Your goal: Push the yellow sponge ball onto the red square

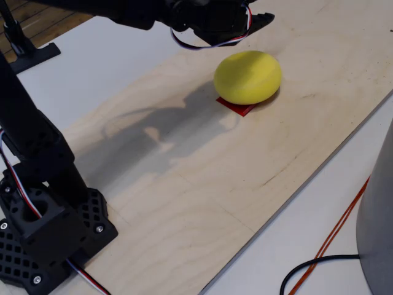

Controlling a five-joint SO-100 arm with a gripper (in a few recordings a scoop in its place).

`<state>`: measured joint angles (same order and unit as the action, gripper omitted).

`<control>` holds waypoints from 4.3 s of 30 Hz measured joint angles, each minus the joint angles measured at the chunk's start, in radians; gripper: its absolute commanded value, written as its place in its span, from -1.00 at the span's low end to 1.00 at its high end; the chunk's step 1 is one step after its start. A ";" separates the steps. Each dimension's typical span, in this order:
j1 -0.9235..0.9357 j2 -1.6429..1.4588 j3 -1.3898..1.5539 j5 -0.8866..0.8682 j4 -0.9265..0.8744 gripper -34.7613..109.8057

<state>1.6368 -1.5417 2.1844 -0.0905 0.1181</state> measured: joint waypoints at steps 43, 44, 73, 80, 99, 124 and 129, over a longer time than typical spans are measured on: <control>0.017 0.241 -0.104 -0.229 -0.075 -0.26; 0.017 0.241 -0.104 -0.229 -0.075 -0.26; 0.008 0.109 -0.100 -0.123 -0.091 -0.26; -0.029 0.046 -0.233 -0.089 -0.080 -0.25; -0.057 -0.014 -0.334 0.041 0.029 0.06; -0.077 -0.097 -0.229 0.123 0.176 0.07; -0.075 -0.098 -0.229 0.147 0.179 -0.25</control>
<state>1.5616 -1.6398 1.9558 0.0568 0.2976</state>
